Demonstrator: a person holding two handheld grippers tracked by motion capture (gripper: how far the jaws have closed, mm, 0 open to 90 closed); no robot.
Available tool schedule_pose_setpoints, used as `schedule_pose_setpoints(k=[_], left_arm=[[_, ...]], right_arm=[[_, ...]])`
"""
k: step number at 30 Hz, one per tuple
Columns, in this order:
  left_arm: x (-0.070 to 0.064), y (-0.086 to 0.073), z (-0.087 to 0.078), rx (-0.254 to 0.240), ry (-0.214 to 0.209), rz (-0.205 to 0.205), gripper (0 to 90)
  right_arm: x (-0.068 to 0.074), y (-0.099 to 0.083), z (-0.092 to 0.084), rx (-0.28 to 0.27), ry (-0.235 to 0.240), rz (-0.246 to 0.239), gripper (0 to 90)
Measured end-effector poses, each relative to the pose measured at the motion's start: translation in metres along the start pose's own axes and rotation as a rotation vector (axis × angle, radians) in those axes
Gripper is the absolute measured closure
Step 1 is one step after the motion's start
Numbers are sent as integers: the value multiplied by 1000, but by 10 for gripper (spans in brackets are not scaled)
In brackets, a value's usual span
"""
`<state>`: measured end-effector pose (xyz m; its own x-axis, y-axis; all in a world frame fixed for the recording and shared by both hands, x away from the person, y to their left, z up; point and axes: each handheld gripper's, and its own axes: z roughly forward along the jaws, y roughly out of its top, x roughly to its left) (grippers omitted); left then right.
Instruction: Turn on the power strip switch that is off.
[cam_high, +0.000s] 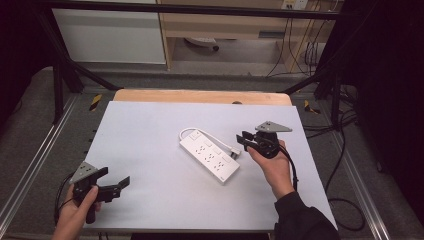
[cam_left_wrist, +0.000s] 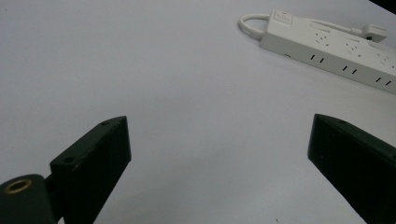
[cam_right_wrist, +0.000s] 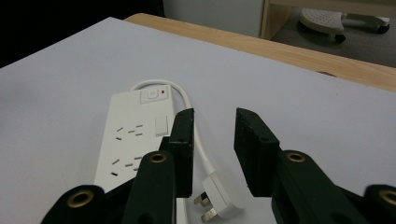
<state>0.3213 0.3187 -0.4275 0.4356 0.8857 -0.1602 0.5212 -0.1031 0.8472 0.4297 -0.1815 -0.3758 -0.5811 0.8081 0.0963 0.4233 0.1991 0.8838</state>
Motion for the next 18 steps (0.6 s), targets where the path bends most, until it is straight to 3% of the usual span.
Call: schedule_pose_setpoints(k=[18], left_arm=[[0, 0, 0, 3, -2, 1, 60]], right_arm=[[5, -10, 18, 9, 10, -7, 845]])
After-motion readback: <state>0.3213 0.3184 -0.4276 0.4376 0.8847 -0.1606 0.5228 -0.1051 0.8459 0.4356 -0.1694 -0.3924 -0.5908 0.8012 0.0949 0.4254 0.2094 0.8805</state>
